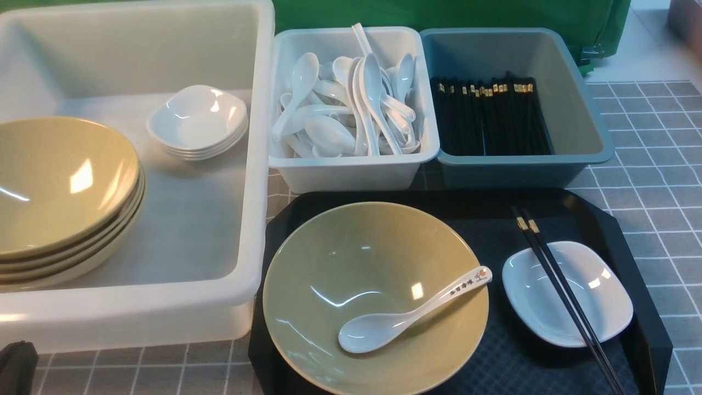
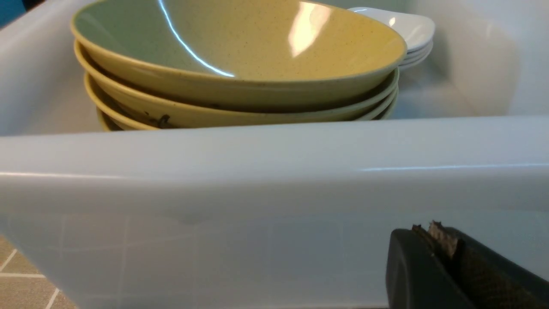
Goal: On grey table put chopsticks spoon bowls plates into blue grey white boxes.
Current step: 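Move the grippers toward the tableware on the black tray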
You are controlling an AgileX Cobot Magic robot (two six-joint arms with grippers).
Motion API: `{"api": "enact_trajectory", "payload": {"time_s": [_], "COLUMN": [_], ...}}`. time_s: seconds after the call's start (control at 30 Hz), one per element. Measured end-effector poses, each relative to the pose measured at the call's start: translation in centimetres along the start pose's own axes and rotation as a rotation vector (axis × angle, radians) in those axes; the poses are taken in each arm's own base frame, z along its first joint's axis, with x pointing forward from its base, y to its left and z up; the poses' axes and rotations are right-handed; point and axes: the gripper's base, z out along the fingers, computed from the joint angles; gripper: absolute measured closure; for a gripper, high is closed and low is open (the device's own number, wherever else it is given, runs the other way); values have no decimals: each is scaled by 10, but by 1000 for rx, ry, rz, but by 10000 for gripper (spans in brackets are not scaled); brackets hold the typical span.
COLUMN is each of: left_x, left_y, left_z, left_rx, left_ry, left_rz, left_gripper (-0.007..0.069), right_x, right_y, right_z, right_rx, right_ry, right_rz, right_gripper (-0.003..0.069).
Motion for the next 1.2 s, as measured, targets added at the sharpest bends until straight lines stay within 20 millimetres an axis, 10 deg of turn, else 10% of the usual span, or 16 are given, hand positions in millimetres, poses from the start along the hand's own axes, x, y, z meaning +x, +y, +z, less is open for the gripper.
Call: {"api": "enact_trajectory", "payload": {"time_s": [0.97,1.2], "left_x": [0,-7], "left_y": [1,-4], "left_z": [0,0], "left_rx": [-8,58], "left_ry": [-2,-66], "left_rz": [23,-304], "left_gripper": [636,636], "right_x": [0,0], "right_y": [2,2], "right_z": [0,0], "right_rx": [-38,-38], "right_ry": [3,3], "right_rz": [45,45], "right_gripper": [420,420]}}
